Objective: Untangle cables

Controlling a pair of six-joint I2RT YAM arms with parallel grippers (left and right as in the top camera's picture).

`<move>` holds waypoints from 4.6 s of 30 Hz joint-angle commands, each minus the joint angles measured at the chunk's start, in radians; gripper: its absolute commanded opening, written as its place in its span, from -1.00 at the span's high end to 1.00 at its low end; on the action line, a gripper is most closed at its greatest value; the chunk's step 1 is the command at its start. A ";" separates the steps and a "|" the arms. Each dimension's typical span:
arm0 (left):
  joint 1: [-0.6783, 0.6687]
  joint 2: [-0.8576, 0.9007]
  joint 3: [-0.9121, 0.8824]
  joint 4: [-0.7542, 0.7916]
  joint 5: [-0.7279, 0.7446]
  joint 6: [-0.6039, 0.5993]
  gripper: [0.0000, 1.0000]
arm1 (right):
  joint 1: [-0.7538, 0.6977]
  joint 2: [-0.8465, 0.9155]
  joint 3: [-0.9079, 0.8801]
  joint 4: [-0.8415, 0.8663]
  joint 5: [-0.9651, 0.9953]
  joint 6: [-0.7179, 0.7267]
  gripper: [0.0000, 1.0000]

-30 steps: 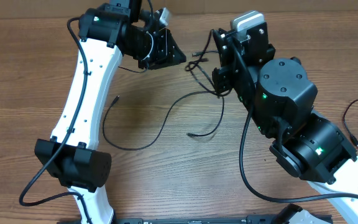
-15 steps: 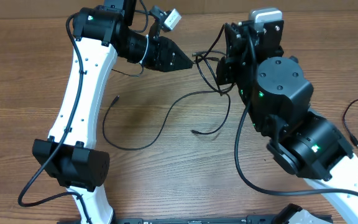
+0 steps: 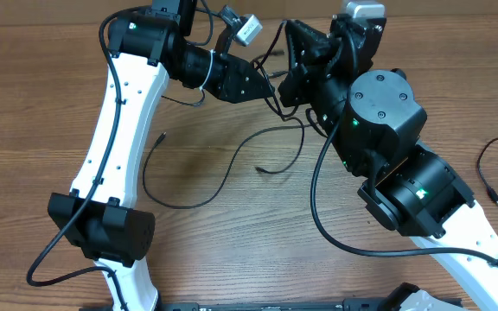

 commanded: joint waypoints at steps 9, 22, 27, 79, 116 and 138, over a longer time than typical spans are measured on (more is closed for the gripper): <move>-0.014 -0.005 -0.002 0.012 -0.087 0.002 0.62 | -0.003 -0.028 0.016 0.064 -0.174 0.132 0.92; -0.042 -0.005 -0.023 0.046 -0.251 -0.050 0.65 | -0.003 -0.127 0.017 0.154 -0.156 0.047 0.92; -0.040 -0.005 -0.072 0.075 -0.373 -0.122 0.62 | -0.003 -0.162 0.017 0.151 -0.105 -0.055 0.92; -0.037 -0.005 -0.153 -0.139 -0.419 -0.229 0.42 | -1.211 -0.072 0.017 -0.032 -0.039 -0.370 0.82; -0.039 -0.005 -0.153 -0.172 -0.378 -0.208 0.43 | -1.413 0.082 -0.394 -0.733 -0.332 0.542 -1.00; -0.039 -0.005 -0.153 -0.196 -0.367 -0.215 0.44 | -1.413 0.084 -0.863 -0.176 -0.340 0.481 0.92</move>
